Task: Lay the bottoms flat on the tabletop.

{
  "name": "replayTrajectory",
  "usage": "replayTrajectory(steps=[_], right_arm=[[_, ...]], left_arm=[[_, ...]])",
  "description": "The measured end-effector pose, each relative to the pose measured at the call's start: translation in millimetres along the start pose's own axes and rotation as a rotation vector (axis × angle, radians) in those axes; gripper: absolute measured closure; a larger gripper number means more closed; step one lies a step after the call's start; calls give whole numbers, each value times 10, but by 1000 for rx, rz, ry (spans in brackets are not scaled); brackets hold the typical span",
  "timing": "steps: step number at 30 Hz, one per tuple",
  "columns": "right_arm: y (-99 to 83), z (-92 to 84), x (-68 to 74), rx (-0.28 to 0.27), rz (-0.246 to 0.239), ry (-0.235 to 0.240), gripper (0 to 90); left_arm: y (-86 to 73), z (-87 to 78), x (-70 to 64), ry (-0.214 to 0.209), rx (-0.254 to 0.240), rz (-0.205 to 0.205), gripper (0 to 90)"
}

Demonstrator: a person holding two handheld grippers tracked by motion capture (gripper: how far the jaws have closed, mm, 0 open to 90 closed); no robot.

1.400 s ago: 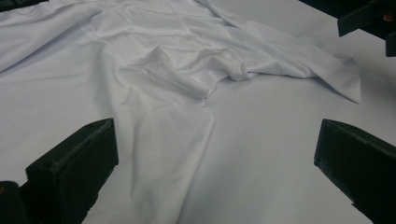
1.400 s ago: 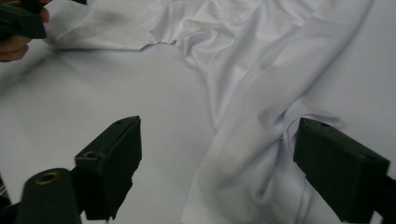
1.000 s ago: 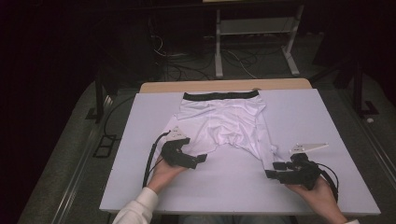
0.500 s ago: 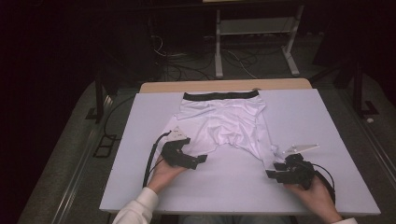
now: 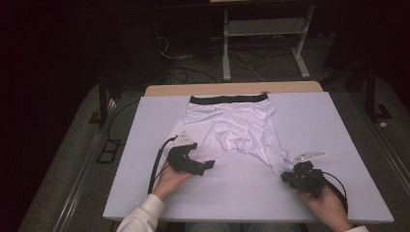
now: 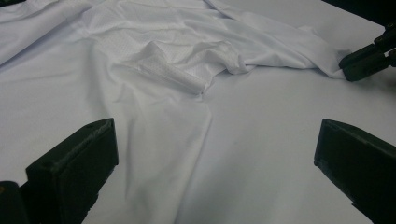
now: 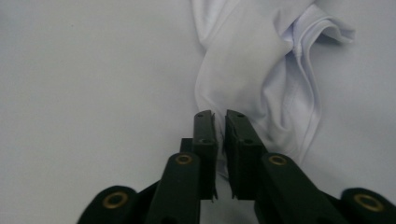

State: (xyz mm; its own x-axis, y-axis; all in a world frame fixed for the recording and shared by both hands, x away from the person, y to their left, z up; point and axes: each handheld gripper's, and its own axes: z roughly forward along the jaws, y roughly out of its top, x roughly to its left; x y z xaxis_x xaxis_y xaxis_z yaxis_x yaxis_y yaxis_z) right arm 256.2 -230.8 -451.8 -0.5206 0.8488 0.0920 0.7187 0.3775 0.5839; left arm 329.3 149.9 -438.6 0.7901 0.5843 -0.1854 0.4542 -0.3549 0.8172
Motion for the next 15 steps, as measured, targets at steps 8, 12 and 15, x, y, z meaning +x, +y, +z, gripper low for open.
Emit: replayTrajectory(steps=[8, 12, 15], right_arm=[[54, -29, -121, 3, 91, 154, 866], [166, -142, -136, -65, 118, 238, 868], [283, -236, -161, -112, 136, 303, 868]], left_arm=[[6, 20, -3, -4, 2, 6, 0], [11, 21, -12, -5, 6, 4, 0], [19, 1, -15, -8, 12, 4, 0]])
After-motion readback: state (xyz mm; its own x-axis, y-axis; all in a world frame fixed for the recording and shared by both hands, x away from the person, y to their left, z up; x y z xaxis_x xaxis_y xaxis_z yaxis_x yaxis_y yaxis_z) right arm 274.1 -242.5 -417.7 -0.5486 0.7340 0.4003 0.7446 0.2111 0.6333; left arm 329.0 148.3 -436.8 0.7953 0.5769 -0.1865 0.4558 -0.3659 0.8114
